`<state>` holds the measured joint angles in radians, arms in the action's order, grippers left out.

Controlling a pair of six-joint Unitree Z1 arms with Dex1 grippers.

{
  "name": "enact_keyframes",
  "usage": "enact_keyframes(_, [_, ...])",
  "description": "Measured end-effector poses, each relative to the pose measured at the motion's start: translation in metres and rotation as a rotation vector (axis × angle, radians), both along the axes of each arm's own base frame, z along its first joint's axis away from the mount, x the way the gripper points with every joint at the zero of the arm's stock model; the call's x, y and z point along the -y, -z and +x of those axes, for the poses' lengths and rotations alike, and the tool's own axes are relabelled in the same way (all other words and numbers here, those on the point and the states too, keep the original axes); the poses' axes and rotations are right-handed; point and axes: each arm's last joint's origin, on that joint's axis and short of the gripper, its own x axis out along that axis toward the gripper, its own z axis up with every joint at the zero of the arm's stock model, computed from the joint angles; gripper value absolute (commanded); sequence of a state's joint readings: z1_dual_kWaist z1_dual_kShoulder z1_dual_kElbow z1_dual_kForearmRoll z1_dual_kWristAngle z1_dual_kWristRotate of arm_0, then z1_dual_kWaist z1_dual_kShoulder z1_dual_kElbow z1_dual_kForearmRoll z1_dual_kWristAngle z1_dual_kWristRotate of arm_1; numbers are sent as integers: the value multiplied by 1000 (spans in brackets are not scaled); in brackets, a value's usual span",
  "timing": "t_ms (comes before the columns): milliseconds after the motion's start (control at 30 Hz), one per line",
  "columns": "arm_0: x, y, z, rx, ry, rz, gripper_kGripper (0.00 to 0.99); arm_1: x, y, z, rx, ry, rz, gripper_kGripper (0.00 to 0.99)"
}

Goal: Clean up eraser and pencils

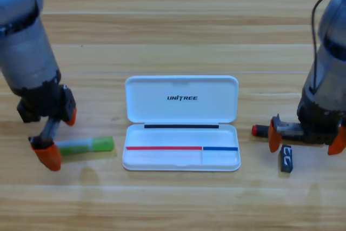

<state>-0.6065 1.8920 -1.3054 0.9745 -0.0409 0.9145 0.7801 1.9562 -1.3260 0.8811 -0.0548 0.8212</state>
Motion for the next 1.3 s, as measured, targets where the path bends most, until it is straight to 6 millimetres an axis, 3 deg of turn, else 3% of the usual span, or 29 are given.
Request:
enact_keyframes(433, [1,35,25,-47,-82,32,962,-8,18,11,-60,57,31,891])
enact_keyframes(567, [4,37,29,-21,-82,14,962,-10,28,14,-78,68,13,888])
enact_keyframes(833, [5,40,31,5,-82,-4,963,-10,30,19,-62,80,30,752])
enact_keyframes(900, [4,43,29,8,-82,-6,963,-10,31,21,-54,82,37,683])
enact_keyframes(1133, [1,52,26,17,-82,8,962,-11,37,26,-44,88,47,173])
enact_keyframes(1267, [0,54,26,35,-83,14,963,-9,38,27,-58,91,59,5])
enact_keyframes(1300, [0,55,26,39,-83,15,963,-9,39,27,-66,93,64,0])
